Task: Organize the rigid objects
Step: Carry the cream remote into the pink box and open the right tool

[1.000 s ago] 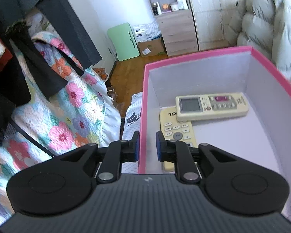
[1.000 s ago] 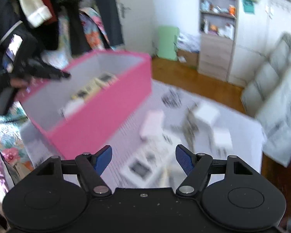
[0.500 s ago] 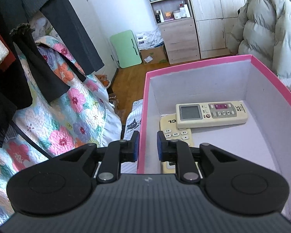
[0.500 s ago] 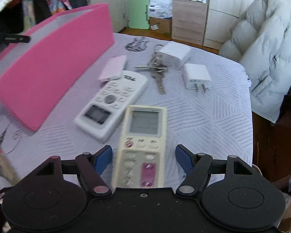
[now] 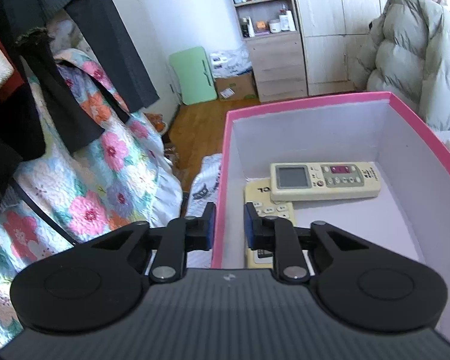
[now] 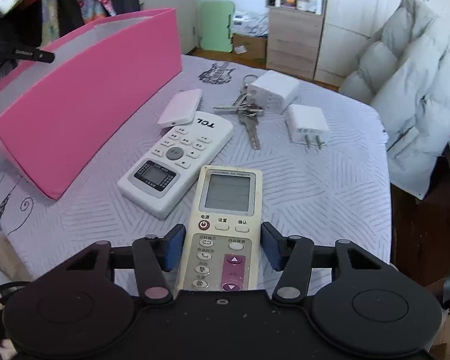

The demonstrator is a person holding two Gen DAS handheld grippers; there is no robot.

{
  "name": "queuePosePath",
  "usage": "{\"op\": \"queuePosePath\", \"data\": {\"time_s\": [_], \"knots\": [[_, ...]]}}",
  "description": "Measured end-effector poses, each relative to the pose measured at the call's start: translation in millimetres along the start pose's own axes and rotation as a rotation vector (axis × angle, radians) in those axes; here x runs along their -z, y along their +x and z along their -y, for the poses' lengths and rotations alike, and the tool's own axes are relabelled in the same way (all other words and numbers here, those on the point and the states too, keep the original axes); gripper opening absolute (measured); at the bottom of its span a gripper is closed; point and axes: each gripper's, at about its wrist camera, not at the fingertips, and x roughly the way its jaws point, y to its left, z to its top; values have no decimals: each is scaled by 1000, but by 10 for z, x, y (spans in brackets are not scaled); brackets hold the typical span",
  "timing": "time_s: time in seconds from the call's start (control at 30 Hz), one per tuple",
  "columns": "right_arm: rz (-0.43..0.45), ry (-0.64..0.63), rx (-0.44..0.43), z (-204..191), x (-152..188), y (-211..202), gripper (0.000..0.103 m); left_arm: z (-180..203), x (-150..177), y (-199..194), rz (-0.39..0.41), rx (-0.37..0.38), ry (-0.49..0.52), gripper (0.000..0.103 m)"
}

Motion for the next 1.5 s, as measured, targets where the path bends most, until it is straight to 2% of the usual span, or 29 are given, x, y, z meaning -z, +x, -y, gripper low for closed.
{"op": "queuePosePath", "data": {"time_s": [0.13, 0.37, 0.53, 0.7, 0.83, 0.97, 1.03, 1.17, 1.27, 1.5], "knots": [[88, -11, 75, -50, 39, -133, 59, -25, 6, 6, 3, -35, -16, 8], [218, -41, 78, -167, -60, -414, 59, 10, 10, -24, 25, -46, 2, 7], [299, -115, 80, -292, -340, -561, 59, 10, 18, -46, 37, -42, -5, 6], [397, -222, 6, -453, -859, -774, 59, 12, 24, -36, 32, -47, 0, 6], [447, -385, -93, -752, -1287, -812, 59, 103, 21, -36, 24, -74, 51, 7], [405, -559, -150, -1008, -1631, -632, 59, 96, 13, -45, 26, -68, 41, 7], [381, -607, -180, -1074, -1762, -501, 59, 60, 9, -43, 28, -58, 30, 7], [312, -727, -228, -1295, -1878, -214, 59, 45, 6, -39, 30, -55, 24, 7], [221, -848, -266, -1500, -1952, 34, 59, 37, 9, -41, 29, -59, 25, 7], [125, -944, -315, -1690, -2093, 534, 59, 17, 5, -48, 39, -56, 14, 7]]}}
